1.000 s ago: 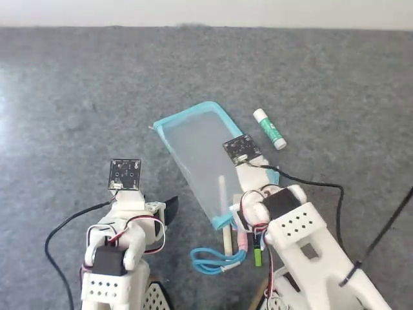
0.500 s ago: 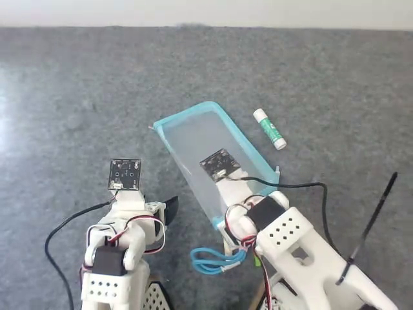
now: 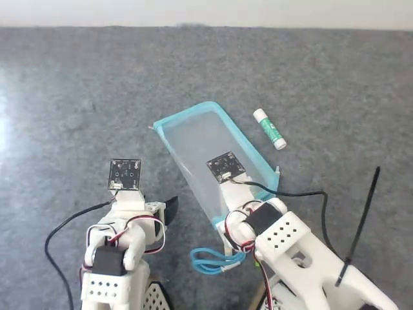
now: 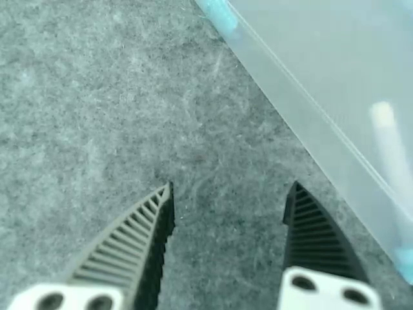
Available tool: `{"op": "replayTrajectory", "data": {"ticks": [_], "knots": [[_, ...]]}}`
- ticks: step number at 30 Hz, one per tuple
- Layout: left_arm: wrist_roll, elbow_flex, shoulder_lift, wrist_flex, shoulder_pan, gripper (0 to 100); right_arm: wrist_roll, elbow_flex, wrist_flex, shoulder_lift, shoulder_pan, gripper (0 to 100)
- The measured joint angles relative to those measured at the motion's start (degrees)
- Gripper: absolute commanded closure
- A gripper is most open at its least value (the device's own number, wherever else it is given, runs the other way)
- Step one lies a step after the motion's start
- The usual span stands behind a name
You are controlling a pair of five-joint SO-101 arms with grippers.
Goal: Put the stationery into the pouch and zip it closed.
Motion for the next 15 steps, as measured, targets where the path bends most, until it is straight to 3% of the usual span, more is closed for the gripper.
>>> {"op": "replayTrajectory", "data": {"ticks": [7,15], "knots": [[0.0,0.0,0.0,0.0,0.0,73,0.1,2.6,-2.4,0.0,-0.3,77.9],[0.0,0.0,0.0,0.0,0.0,73,6.0,2.8,-2.6,0.0,-0.2,89.2]]}}
